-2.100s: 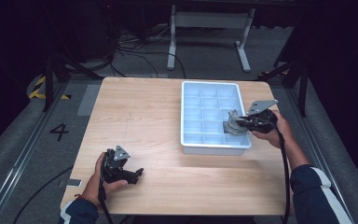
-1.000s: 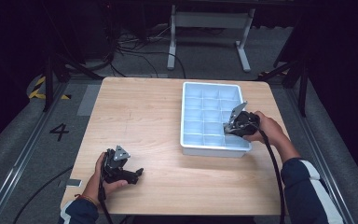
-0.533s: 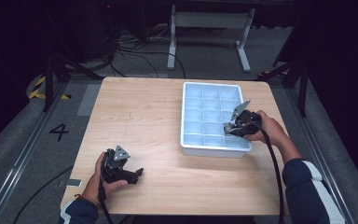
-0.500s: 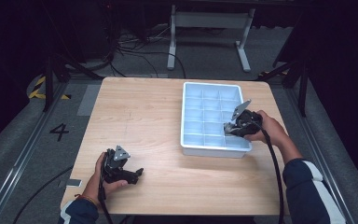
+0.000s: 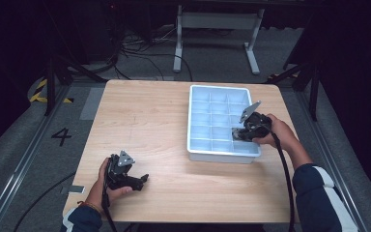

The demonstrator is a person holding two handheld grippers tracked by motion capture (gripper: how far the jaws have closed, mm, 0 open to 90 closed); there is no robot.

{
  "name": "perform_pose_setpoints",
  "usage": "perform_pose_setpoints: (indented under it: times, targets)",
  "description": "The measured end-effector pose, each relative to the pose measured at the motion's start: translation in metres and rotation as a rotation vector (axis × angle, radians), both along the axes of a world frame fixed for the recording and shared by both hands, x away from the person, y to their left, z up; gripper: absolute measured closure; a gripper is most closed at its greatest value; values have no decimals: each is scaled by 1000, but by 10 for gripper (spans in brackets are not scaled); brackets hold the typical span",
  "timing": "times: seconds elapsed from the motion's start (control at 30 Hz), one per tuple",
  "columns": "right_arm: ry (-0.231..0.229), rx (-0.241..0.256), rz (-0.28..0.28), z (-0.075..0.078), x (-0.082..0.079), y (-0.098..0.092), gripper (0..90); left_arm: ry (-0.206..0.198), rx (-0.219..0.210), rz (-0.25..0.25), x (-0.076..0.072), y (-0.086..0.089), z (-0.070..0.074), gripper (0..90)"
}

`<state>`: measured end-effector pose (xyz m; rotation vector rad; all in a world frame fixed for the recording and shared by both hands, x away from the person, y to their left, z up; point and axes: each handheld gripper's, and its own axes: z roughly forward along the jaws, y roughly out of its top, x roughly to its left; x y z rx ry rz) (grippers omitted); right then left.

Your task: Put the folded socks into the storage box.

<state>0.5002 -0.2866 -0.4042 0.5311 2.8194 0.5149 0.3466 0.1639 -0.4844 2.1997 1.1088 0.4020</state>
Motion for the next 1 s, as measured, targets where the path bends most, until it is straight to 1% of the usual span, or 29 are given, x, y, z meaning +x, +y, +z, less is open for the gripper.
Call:
perform_pose_setpoints:
  times: [0.07, 0.17, 0.27, 0.37, 0.63, 0.7, 1.0]
  targets:
    - [8, -28, -4, -3, 1, 3, 809, 0, 0, 0, 0, 0, 0, 5]
    - [16, -45, -2, -5, 2, 5, 811, 0, -1, 0, 0, 0, 0, 4]
    - [14, -75, -1, -7, 3, 9, 814, 0, 0, 0, 0, 0, 0, 4]
    - [17, -83, -2, -8, 3, 10, 815, 0, 0, 0, 0, 0, 0, 4]
    - [14, -68, -8, -9, 2, 8, 813, 0, 0, 0, 0, 0, 0, 4]
    - [4, -58, -11, -8, 0, 7, 808, 0, 0, 0, 0, 0, 0, 4]
    - [-18, 27, -27, 0, -5, -5, 791, 0, 0, 0, 0, 0, 0, 4]
